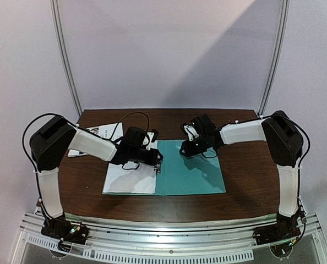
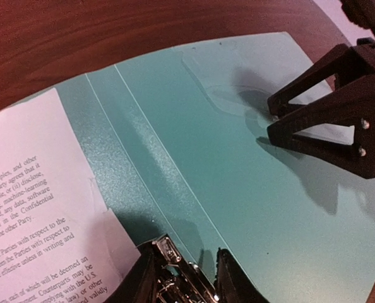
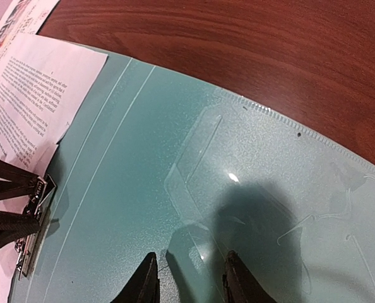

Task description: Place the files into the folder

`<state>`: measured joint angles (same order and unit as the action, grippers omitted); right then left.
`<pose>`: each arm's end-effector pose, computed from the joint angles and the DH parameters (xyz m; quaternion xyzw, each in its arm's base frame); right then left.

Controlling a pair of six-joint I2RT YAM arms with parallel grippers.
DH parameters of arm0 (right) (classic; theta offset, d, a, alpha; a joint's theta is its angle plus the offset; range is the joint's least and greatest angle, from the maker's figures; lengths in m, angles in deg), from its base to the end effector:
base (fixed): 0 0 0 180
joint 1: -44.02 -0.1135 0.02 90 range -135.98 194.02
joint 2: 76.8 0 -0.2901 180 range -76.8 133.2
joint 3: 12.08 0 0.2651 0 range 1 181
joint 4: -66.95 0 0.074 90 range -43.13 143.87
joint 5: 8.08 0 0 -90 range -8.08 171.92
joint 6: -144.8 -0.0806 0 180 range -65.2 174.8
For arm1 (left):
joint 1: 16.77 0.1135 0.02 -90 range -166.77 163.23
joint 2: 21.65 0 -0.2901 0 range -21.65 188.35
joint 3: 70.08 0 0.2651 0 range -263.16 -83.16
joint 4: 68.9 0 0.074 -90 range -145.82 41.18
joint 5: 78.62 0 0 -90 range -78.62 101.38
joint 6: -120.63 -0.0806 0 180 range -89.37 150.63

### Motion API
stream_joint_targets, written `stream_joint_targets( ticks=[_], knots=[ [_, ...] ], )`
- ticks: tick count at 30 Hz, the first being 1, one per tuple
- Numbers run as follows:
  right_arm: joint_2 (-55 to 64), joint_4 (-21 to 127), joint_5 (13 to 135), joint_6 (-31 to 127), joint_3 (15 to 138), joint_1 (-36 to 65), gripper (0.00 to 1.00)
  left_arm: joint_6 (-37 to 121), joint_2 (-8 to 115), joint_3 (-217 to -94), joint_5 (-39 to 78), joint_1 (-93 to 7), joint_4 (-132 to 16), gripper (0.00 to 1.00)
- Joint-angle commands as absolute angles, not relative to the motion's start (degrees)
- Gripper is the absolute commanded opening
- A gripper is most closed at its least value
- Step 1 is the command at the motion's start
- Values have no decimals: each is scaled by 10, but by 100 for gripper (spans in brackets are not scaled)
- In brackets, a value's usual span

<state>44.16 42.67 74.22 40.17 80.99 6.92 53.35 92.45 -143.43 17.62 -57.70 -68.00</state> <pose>0.3906 0.3090 0.1167 -0.2052 0.9215 0.1983 0.2633 0.3376 -0.3043 0.1028 0.1662 0.8959 -0.2578 0.3213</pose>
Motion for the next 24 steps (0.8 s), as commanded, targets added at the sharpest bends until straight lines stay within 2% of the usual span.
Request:
stream_joint_targets(
  ticks=[1, 9, 18, 24],
  knots=[
    [475, 326, 731, 412, 788, 73, 35, 547, 924, -1408, 193, -567, -548, 34],
    [472, 317, 703, 428, 819, 73, 35, 548, 892, -1410, 192, -561, -567, 39],
    [466, 312, 670, 440, 859, 74, 37, 546, 851, -1396, 191, -555, -580, 51],
    [465, 310, 659, 442, 878, 74, 38, 536, 837, -1401, 188, -550, -579, 54]
  ],
)
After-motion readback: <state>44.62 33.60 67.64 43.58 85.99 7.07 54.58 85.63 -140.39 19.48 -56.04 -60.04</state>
